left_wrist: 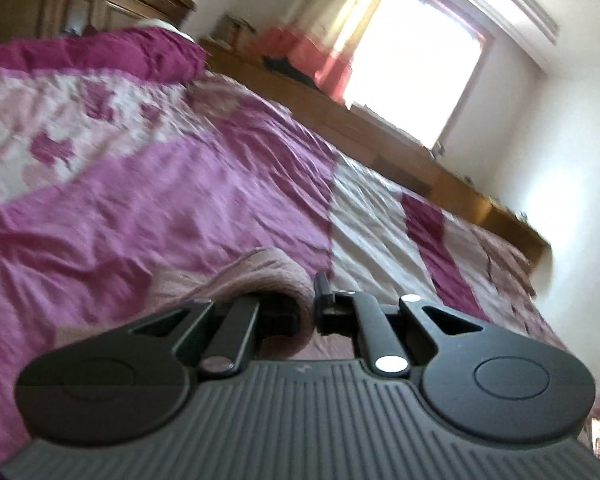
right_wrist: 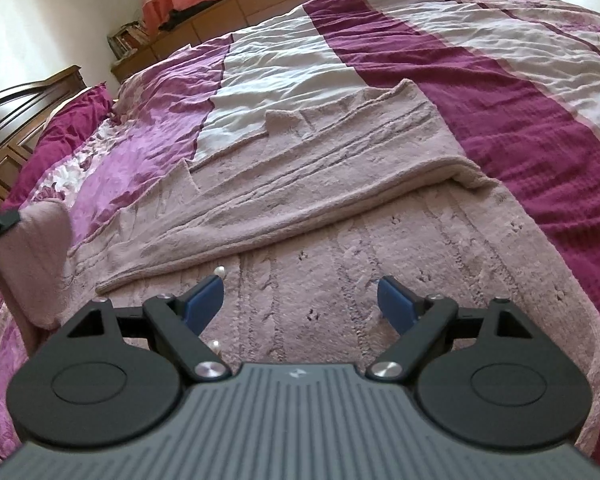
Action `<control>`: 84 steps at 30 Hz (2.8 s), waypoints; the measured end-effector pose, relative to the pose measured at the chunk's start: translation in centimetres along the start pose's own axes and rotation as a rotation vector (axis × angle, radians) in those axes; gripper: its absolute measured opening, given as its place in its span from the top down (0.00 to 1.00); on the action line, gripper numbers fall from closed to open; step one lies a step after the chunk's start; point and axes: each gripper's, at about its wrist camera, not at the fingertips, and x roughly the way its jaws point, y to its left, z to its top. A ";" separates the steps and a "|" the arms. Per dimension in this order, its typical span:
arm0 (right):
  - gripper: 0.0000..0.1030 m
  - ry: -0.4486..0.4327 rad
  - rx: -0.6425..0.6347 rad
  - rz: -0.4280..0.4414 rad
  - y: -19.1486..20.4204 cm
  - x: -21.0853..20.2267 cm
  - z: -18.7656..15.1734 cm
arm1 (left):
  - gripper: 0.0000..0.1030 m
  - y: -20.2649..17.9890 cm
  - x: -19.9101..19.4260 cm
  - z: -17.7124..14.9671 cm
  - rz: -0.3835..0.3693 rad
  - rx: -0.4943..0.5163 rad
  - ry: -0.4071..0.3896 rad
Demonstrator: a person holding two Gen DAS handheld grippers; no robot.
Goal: Fold small clothes
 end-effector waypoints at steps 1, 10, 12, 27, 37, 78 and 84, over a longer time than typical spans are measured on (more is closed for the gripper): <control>0.14 0.001 0.001 0.000 -0.1 0.0 -0.1 | 0.91 -0.3 0.4 -0.5 -0.007 0.006 0.019; 0.14 0.005 0.027 0.021 -0.5 0.2 -0.2 | 0.90 -1.9 3.8 -5.3 -0.016 0.093 0.220; 0.14 0.006 0.025 0.028 -0.4 0.3 -0.2 | 0.90 -1.7 4.3 -5.8 -0.007 0.093 0.249; 0.14 0.055 0.003 0.107 1.6 1.4 0.4 | 0.48 -1.4 0.8 -5.7 0.051 0.205 0.381; 0.14 0.131 -0.098 0.267 9.1 4.0 1.1 | 0.47 1.1 -2.1 -4.6 0.152 0.253 0.387; 0.91 0.088 -0.331 0.418 22.2 7.4 11.6 | 0.46 4.1 3.1 -5.2 0.347 0.271 0.280; 0.91 0.042 -0.332 0.311 18.3 7.9 11.6 | 0.44 4.1 3.5 -5.9 0.359 0.320 0.287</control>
